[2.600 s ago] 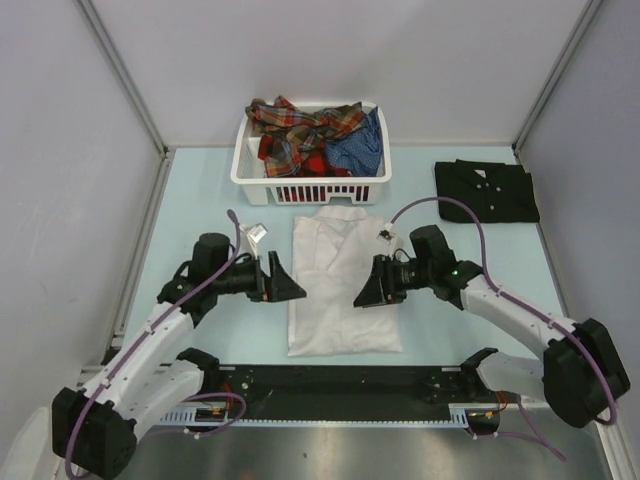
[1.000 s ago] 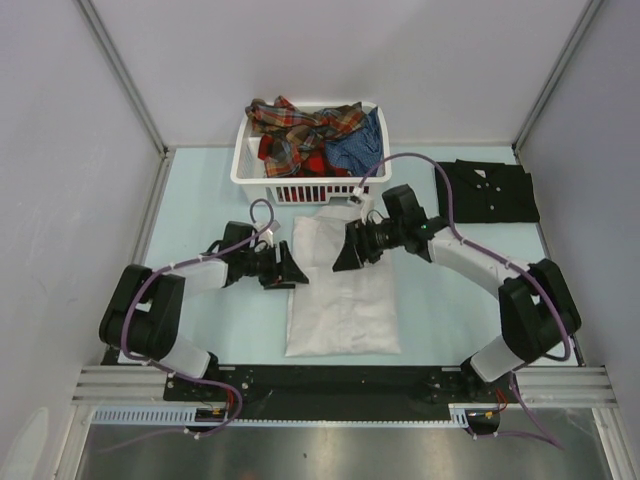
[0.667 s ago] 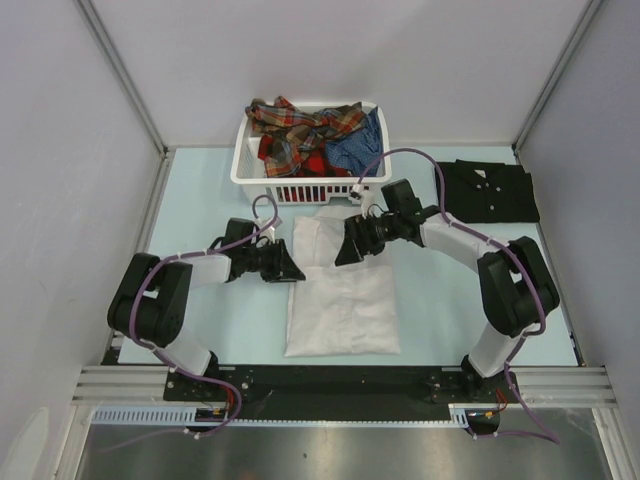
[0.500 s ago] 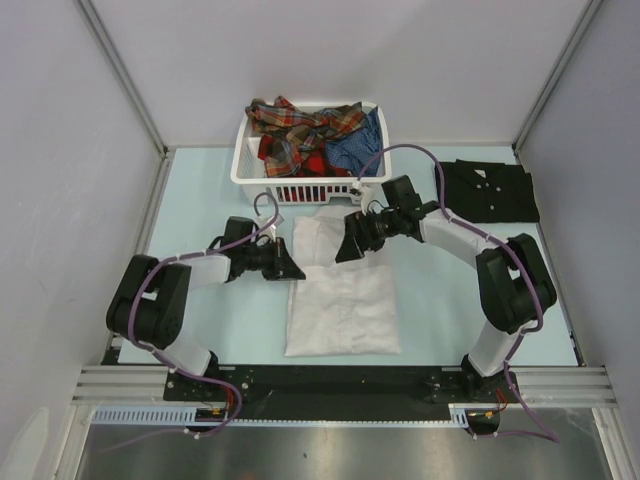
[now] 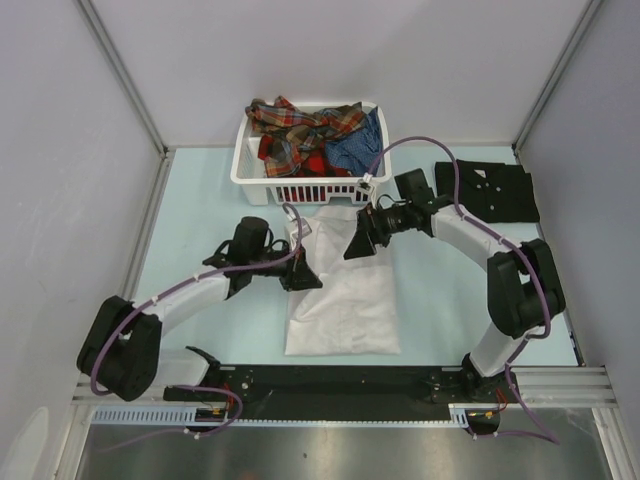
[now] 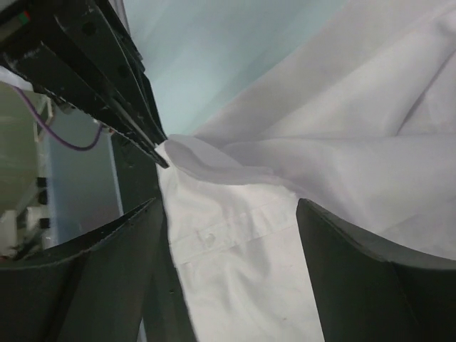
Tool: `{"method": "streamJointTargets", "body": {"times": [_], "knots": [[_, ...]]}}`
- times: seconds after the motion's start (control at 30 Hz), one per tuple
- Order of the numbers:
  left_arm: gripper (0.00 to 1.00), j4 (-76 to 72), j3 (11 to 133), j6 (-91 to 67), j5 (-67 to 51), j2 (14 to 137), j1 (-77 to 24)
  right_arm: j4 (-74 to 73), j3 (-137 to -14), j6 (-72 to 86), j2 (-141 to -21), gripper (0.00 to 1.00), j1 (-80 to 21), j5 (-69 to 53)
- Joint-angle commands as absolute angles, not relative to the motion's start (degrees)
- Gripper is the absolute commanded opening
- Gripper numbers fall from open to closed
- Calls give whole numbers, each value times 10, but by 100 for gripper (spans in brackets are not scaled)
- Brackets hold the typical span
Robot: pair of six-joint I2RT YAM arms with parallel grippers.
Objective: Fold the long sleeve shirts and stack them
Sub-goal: Fold the shirt
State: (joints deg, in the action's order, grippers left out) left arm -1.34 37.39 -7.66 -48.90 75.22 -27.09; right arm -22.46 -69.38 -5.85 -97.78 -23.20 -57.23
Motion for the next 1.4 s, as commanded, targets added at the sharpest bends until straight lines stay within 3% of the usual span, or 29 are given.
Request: {"method": "streamJointTargets", "body": {"times": [0.0, 0.2, 0.3, 0.53, 0.77, 0.87, 0.97, 1.0, 1.03, 1.1, 1.27, 1.37], "knots": [[13, 17, 383, 49, -452, 707, -311, -266, -679, 17, -936, 80, -229, -585], [13, 32, 375, 134, -365, 669, -395, -291, -602, 215, -884, 76, -234, -550], [13, 32, 372, 153, -334, 666, -431, -278, -563, 288, -868, 82, -237, -551], [13, 29, 369, 180, -282, 662, -517, -249, -496, 354, -846, 86, -244, -568], [13, 27, 368, 203, -249, 659, -601, -192, -446, 402, -838, 81, -245, -576], [13, 29, 370, 206, -237, 660, -631, -186, -434, 402, -831, 73, -251, -566], [18, 30, 377, 199, -238, 662, -642, -190, -419, 391, -823, 50, -258, -556], [20, 32, 380, 195, -243, 660, -643, -193, -416, 376, -822, 34, -259, -553], [28, 35, 382, 189, -245, 657, -642, -215, -414, 365, -821, 23, -258, -549], [32, 56, 390, 178, -240, 635, -633, -241, -408, 319, -813, 0, -254, -542], [47, 91, 381, 94, -350, 560, -495, -294, -382, 273, -789, 0, -250, -519], [51, 140, 391, 88, -342, 555, -433, -290, -368, 272, -778, 0, -250, -512]]}}
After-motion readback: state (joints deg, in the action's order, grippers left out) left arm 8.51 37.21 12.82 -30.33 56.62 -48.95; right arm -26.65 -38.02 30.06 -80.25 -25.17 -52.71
